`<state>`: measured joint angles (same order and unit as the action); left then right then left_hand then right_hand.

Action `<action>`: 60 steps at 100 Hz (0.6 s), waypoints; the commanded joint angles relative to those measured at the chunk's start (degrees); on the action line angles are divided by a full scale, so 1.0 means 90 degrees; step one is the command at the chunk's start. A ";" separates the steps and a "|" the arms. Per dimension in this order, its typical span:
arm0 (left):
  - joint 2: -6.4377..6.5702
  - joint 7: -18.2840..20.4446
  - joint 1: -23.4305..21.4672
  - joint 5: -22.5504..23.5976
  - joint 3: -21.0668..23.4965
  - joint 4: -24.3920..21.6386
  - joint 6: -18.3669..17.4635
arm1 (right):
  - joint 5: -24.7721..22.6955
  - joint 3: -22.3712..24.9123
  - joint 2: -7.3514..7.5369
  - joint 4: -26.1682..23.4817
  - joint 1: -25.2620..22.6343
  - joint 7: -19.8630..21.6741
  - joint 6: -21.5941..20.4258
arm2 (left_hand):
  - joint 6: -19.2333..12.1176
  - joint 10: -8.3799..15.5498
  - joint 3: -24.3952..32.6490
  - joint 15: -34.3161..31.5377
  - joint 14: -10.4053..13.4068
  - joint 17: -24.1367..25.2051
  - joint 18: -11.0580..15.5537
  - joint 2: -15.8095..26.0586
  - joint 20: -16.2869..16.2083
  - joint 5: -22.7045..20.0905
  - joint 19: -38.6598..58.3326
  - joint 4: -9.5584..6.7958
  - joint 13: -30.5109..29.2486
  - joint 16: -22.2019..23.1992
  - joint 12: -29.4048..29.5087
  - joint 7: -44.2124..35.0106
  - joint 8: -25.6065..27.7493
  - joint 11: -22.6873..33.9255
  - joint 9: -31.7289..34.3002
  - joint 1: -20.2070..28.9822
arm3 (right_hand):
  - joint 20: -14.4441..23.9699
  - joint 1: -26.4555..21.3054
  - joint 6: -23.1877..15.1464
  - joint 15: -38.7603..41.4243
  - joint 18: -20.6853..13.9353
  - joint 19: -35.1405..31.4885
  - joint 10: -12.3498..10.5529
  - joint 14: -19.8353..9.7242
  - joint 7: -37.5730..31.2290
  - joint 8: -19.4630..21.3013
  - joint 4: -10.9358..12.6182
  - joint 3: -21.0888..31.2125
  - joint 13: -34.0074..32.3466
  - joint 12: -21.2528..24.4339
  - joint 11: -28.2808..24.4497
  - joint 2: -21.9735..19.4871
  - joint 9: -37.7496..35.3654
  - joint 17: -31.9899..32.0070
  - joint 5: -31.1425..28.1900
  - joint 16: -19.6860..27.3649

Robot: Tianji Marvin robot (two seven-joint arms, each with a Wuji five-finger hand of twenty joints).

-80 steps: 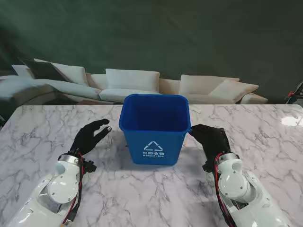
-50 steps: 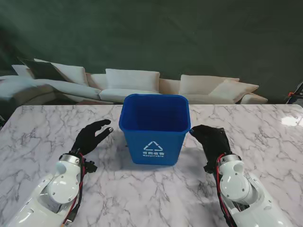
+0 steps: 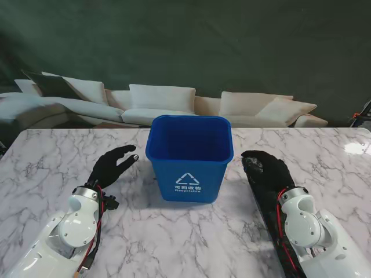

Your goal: Fit the garbage bag over the bin

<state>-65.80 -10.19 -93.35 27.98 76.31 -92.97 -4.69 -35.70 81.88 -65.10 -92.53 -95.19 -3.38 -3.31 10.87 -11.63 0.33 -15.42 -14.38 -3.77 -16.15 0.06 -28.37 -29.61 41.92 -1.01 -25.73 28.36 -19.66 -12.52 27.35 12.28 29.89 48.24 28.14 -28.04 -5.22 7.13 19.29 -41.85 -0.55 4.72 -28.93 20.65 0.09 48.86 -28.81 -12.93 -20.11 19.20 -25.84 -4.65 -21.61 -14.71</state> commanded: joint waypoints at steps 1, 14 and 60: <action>-0.0005 0.0073 0.0032 -0.0003 -0.0023 0.0029 0.0015 | 0.0005 0.0141 0.0179 0.0124 0.0028 0.0113 -0.0029 | -0.0036 0.0080 -0.0208 -0.0018 -0.0041 0.0110 0.0001 0.0306 -0.0075 0.0105 -0.0105 0.0140 0.0142 0.0061 -0.0102 0.0105 -0.0048 0.0006 -0.0031 0.0144 | -0.0029 -0.0227 -0.0732 -0.0314 -0.0341 0.0282 -0.0379 -0.0306 0.0152 -0.0301 0.0401 0.0919 0.0392 0.0124 0.0257 0.0517 0.0375 0.0223 0.0506 0.0273; -0.0005 0.0060 0.0078 0.0028 -0.0059 0.0053 0.0039 | -0.0334 0.0366 0.0314 0.0330 0.0104 0.0539 -0.0402 | -0.0040 0.0092 -0.0213 -0.0031 -0.0028 0.0108 0.0002 0.0309 -0.0081 0.0109 -0.0106 0.0140 0.0117 0.0068 -0.0106 0.0105 -0.0047 0.0011 -0.0026 0.0137 | -0.0282 -0.0310 -0.1467 -0.0754 -0.0718 0.1126 -0.0675 -0.0713 -0.0004 -0.1009 0.0922 0.2283 0.1285 0.0406 0.0810 0.1236 0.1264 0.0583 0.1431 0.0772; -0.0003 0.0087 0.0152 0.0033 -0.0129 0.0148 0.0119 | -0.1239 0.0145 0.0597 0.1657 0.1033 0.1288 -0.0387 | -0.0048 0.0106 -0.0210 -0.0040 -0.0027 0.0117 -0.0005 0.0319 -0.0102 0.0122 -0.0108 0.0138 0.0133 0.0086 -0.0118 0.0100 -0.0046 0.0027 -0.0051 0.0144 | -0.0356 0.0491 -0.0778 -0.0938 -0.0893 0.3236 -0.0223 -0.0496 0.3354 -0.0112 0.1013 0.2241 0.2267 0.1112 0.2261 0.1657 0.1733 0.0895 0.1464 0.1304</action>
<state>-65.76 -10.26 -92.02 28.34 75.44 -91.88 -3.89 -47.30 83.58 -59.98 -78.67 -86.86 7.32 -7.90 10.87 -11.63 0.33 -15.42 -14.42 -3.77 -16.15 0.07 -28.39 -29.60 41.90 -1.01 -25.73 28.37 -20.20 -12.49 27.34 12.28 29.89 48.24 23.86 -26.81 -9.42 0.45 11.68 -14.80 -2.76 0.24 -2.60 17.11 10.94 71.00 -10.61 -4.18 -2.58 31.59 -11.80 1.99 -7.56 -3.99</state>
